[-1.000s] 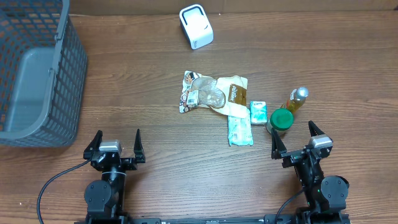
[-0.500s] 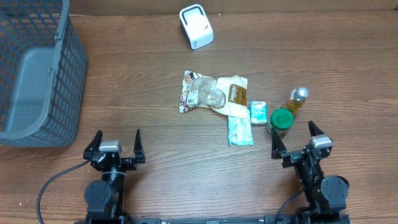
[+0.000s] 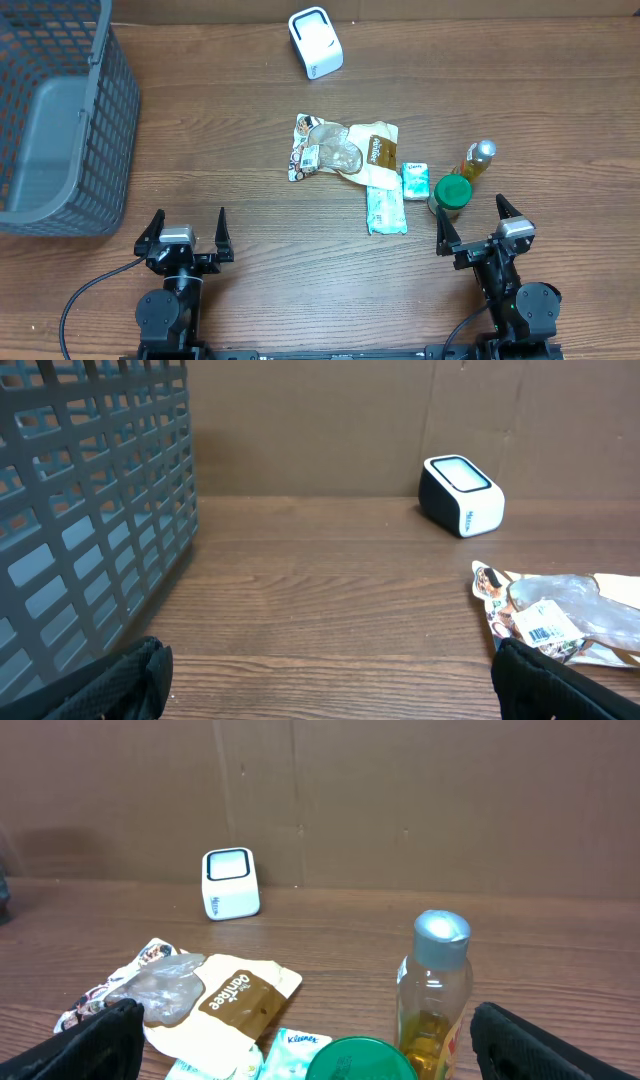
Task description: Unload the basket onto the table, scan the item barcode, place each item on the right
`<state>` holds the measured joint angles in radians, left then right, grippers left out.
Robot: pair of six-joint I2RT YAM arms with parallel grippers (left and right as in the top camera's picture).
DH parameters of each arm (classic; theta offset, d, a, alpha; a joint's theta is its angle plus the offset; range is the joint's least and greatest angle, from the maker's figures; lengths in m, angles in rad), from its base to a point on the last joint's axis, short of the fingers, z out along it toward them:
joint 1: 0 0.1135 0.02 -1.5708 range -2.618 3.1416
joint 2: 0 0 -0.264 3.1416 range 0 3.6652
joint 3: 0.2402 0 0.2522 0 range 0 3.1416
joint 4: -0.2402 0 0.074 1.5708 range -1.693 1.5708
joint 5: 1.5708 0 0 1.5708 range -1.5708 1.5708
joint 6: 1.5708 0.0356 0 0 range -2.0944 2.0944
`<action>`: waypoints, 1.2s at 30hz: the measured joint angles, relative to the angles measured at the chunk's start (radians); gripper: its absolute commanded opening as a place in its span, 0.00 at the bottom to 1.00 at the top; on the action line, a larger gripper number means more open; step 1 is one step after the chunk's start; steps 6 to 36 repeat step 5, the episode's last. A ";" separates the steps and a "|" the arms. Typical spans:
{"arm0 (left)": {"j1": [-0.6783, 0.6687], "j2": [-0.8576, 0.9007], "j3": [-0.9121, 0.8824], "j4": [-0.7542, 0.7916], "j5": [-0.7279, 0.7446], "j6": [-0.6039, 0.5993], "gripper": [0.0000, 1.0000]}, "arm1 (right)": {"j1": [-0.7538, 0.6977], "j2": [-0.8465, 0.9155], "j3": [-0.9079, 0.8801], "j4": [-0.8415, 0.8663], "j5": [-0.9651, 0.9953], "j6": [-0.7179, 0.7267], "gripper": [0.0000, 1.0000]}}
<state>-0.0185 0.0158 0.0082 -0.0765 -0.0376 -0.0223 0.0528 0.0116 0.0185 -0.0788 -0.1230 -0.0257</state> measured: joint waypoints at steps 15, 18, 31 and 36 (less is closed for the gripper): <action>0.000 0.000 0.000 0.000 0.000 0.000 1.00 | 0.000 0.000 0.000 0.000 0.000 0.000 1.00; 0.000 0.000 0.000 0.000 0.000 0.000 1.00 | 0.000 0.000 0.000 0.000 0.000 0.000 1.00; 0.000 0.000 0.000 0.000 0.000 0.000 1.00 | 0.000 0.000 0.000 0.000 0.000 0.000 1.00; 0.000 0.000 0.000 0.000 0.000 0.000 1.00 | 0.000 0.000 0.000 0.000 0.000 0.000 1.00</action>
